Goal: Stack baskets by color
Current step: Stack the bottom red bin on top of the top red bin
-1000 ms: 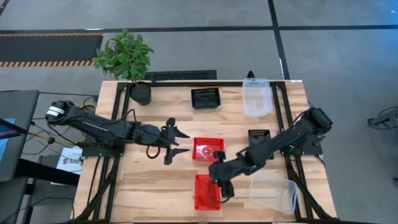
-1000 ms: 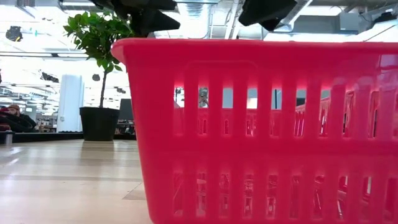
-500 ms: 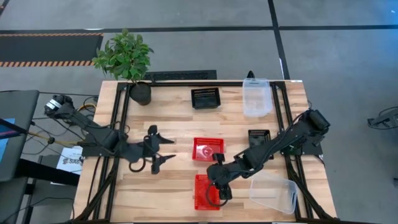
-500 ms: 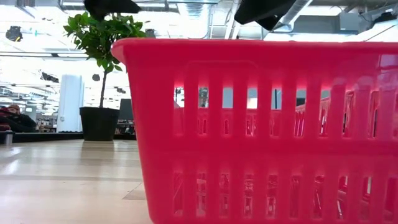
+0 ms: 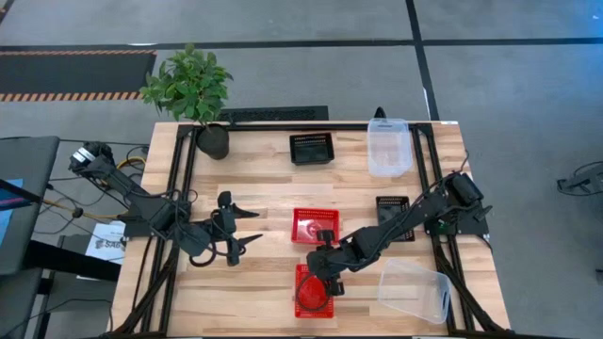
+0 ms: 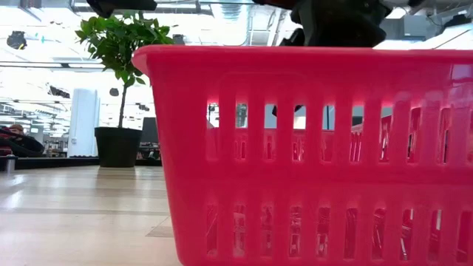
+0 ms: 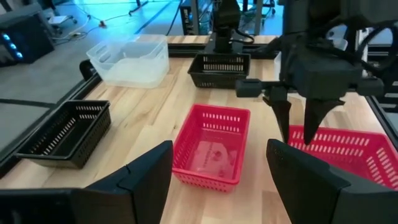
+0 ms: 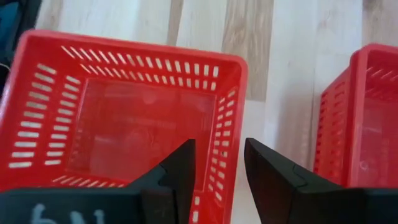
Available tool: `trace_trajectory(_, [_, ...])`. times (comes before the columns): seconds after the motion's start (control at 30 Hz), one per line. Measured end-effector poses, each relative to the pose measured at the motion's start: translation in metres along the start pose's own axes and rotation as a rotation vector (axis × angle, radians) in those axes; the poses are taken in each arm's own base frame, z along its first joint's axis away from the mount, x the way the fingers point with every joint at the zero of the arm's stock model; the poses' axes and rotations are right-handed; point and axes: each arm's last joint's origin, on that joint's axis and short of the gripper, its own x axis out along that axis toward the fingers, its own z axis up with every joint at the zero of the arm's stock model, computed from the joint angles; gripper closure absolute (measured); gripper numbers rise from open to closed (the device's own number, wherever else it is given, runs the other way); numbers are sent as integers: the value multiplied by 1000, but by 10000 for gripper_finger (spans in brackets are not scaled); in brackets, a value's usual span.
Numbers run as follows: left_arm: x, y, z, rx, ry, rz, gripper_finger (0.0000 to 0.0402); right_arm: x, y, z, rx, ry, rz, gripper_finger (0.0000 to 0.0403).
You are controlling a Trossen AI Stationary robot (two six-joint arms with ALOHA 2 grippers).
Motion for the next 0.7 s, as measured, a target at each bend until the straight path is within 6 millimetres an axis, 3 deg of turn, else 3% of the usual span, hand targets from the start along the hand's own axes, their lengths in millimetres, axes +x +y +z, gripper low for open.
trace_trajectory(0.2, [0, 0, 0, 14, 2, 1, 155, 2, -4, 1, 11, -7, -10, 250])
trace_trajectory(0.37, [0, 0, -1, 23, 8, 3, 155, 23, -4, -6, 29, 41, -30, 251])
trace_trajectory(0.5, [0, 0, -1, 24, 9, 3, 155, 27, -3, -6, 36, 34, -38, 254])
trace_trajectory(0.7, [0, 1, -2, 22, 16, 2, 155, 28, -2, -5, 66, 32, -1, 295])
